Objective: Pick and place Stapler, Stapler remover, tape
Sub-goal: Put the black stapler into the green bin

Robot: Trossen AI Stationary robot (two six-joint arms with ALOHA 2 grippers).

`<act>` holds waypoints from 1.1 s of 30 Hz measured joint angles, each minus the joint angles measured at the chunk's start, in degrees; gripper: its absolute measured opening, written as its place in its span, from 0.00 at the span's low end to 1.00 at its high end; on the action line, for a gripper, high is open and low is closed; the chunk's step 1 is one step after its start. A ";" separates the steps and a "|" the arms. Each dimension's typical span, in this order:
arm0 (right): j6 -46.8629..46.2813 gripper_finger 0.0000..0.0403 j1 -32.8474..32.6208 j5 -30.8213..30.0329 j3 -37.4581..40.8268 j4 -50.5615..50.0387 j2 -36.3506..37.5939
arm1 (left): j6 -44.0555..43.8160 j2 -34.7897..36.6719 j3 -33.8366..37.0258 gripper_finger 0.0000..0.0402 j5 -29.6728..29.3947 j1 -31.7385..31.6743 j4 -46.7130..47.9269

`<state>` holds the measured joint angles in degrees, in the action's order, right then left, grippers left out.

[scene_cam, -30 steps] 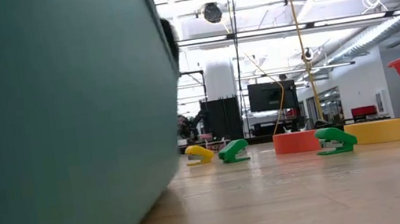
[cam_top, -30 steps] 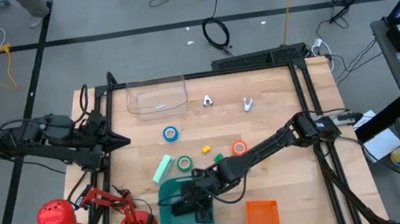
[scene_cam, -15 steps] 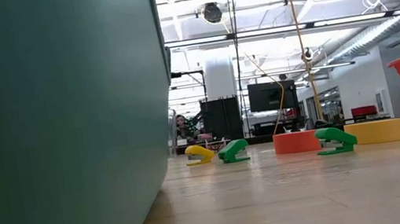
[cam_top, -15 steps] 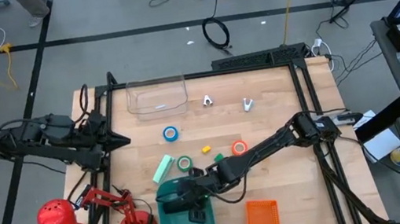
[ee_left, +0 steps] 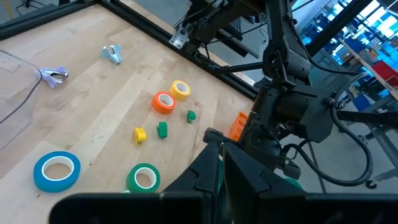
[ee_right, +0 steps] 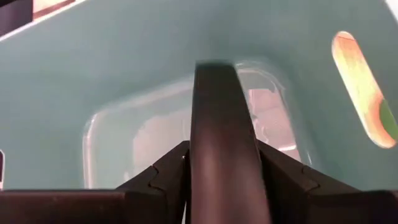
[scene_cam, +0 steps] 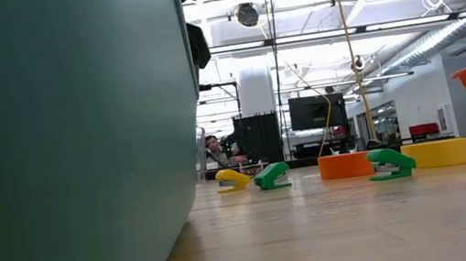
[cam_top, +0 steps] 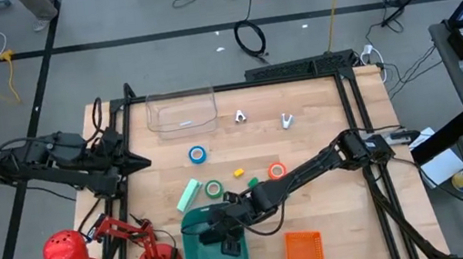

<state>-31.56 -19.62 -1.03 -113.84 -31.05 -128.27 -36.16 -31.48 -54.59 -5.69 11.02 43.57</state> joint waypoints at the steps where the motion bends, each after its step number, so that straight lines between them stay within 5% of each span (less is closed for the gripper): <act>1: -0.26 0.38 0.01 0.51 -0.01 -0.01 0.00 | -0.02 0.00 0.00 0.06 0.00 -0.02 -0.02; 22: -36.75 0.32 -1.76 -1.94 -0.24 -5.77 0.02 | 0.74 0.00 0.00 0.06 -1.93 -0.01 -0.04; 28: -37.66 0.32 -2.31 1.10 -0.13 -3.02 -0.02 | 0.99 0.00 0.00 0.06 -2.49 0.00 -0.04; 33: -36.40 0.43 -1.22 4.64 0.02 1.84 -0.17 | 0.69 0.00 0.00 0.06 -3.33 -0.02 -0.06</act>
<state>-67.96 -20.84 3.61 -113.82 -29.21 -128.44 -35.48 -31.48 -54.59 -9.02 11.01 43.51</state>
